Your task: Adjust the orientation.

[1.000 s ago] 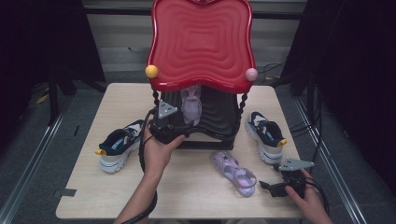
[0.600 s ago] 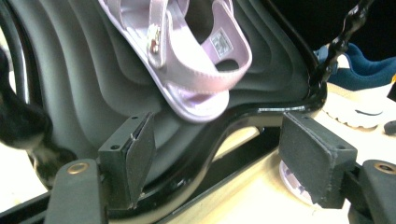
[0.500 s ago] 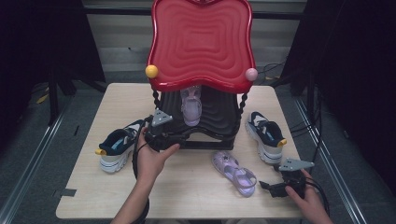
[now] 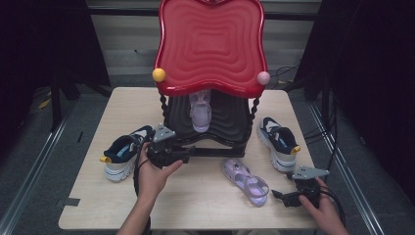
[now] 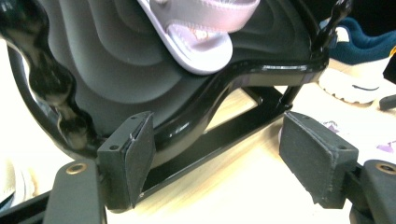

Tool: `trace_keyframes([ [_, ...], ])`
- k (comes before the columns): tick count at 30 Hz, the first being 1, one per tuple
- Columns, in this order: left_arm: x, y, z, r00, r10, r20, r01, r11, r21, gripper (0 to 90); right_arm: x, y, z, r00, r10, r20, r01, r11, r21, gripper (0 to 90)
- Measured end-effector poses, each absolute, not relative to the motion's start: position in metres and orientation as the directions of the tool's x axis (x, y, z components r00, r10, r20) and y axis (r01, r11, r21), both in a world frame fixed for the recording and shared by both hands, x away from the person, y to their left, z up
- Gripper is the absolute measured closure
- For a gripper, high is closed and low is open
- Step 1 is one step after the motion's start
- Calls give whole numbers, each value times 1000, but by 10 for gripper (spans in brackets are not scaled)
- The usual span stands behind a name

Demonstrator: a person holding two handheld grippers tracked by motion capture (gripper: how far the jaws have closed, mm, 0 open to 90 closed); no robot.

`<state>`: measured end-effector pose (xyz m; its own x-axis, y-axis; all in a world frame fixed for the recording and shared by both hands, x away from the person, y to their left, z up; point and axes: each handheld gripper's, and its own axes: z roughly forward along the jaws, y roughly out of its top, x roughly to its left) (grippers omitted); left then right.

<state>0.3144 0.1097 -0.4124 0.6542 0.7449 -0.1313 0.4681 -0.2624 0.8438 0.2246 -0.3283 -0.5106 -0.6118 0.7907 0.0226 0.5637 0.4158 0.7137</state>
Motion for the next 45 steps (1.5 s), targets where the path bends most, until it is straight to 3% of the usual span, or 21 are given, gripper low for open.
trace_keyframes([
  [45,292,170,-472,701,709,-77,484,-393,782,249,225,-328,-511,-612,791,22,563,416,714,90],
])
